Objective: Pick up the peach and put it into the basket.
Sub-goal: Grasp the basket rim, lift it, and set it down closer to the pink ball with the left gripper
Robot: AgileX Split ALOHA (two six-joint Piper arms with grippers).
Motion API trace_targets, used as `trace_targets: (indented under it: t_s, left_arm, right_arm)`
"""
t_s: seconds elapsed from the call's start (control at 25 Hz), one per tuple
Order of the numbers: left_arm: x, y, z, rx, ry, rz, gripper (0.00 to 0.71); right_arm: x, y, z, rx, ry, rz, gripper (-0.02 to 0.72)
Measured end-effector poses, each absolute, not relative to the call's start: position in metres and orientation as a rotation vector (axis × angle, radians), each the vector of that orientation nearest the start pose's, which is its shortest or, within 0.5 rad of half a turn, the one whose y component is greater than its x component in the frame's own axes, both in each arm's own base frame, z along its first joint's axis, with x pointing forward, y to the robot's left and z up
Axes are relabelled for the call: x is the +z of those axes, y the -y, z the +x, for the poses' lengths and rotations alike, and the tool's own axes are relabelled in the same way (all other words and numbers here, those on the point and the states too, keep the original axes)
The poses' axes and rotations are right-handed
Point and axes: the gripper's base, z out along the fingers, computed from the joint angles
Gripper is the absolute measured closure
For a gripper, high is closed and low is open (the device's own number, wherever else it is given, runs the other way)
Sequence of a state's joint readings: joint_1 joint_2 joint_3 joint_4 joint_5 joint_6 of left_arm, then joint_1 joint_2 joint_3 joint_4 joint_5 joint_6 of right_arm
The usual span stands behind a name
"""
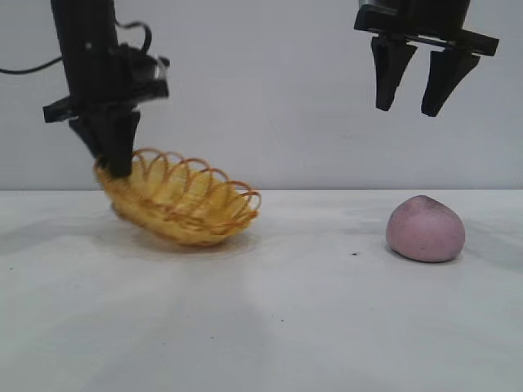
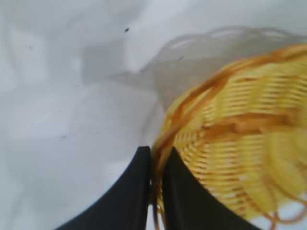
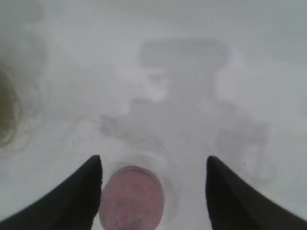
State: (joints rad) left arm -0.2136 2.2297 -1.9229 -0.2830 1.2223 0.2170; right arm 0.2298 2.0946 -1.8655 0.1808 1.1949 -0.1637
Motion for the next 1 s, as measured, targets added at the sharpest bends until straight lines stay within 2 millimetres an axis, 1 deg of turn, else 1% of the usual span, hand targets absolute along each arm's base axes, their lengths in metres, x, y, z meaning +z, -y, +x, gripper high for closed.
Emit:
trace_targets:
  t_s: [0.16,0.28,0.44,0.56,0.68,1.0]
  left_arm:
    - [0.221,0.124,0.434,-0.504,-2.948,0.405,0.71]
    - [0.217,0.127,0.418,-0.633,-2.966,0.303,0.71]
    - [0.194,0.133,0.4,-0.825,-2.947,0.077,0.71]
    - [0.173,0.133,0.391,-0.884,-2.948,-0.062,0.71]
    - [0.16,0.132,0.387,-0.888,-2.963,-0.116,0.71]
    - [0.147,0.132,0.392,-0.872,-2.954,-0.157,0.71]
  right_arm:
    - [0.247,-0.117,0.432,0.267,-2.859,-0.501,0.278]
    - [0.247,-0.117,0.432,0.27,-2.859,-0.5,0.278]
    - [0.248,-0.118,0.432,0.281,-2.857,-0.496,0.278]
    - [0.248,-0.118,0.432,0.284,-2.855,-0.495,0.278]
    - [0.248,-0.118,0.432,0.289,-2.855,-0.493,0.278]
    - [0.248,-0.118,0.432,0.292,-2.851,-0.491,0.278]
